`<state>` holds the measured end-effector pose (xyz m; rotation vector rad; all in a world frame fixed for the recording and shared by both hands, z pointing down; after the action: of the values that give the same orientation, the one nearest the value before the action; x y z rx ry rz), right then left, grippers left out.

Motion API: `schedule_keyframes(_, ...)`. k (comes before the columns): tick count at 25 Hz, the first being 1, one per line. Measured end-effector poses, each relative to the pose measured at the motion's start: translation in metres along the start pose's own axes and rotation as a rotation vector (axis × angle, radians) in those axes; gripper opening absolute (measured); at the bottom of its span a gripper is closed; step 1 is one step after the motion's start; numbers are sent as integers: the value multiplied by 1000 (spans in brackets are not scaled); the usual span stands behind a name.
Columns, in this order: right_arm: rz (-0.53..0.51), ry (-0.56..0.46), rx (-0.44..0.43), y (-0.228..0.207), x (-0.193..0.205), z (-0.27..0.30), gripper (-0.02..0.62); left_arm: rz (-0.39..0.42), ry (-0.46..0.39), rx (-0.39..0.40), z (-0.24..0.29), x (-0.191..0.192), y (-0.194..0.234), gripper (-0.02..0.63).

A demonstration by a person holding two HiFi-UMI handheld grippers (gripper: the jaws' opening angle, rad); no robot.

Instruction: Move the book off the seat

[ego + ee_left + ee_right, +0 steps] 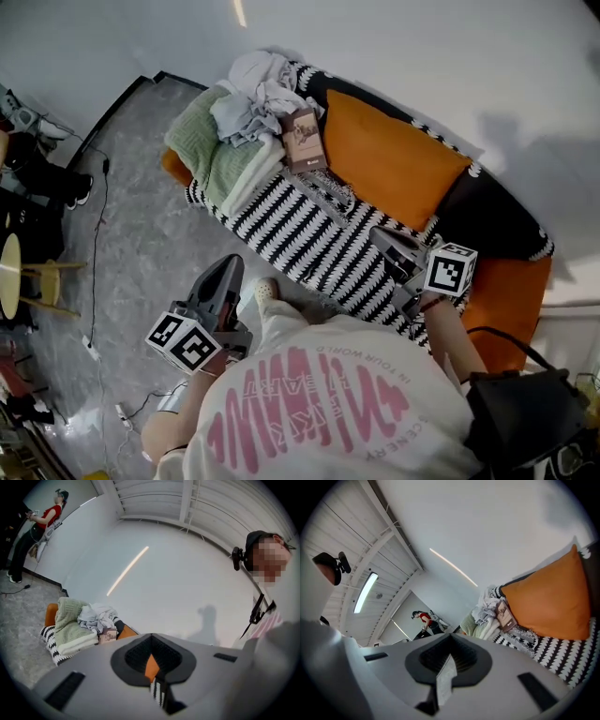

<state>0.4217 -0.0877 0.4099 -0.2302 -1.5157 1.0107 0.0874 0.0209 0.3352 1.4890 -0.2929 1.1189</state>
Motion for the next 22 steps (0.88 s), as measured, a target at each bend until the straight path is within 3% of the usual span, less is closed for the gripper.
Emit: schedule_keyframes(22,46,-160,193,27,-9,93,8,27,170,235,80,-113,97,8)
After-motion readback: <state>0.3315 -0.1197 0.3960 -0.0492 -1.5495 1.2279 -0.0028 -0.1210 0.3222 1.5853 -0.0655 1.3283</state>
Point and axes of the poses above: the fingertips, and each gripper's own axes: z forward along the fingers, y to its left, x out of its underside, the point moved 8 cm from there along -z, backward along the fingers, and after that the axes turned 7 degrees about -z, right-handed, at the moved point
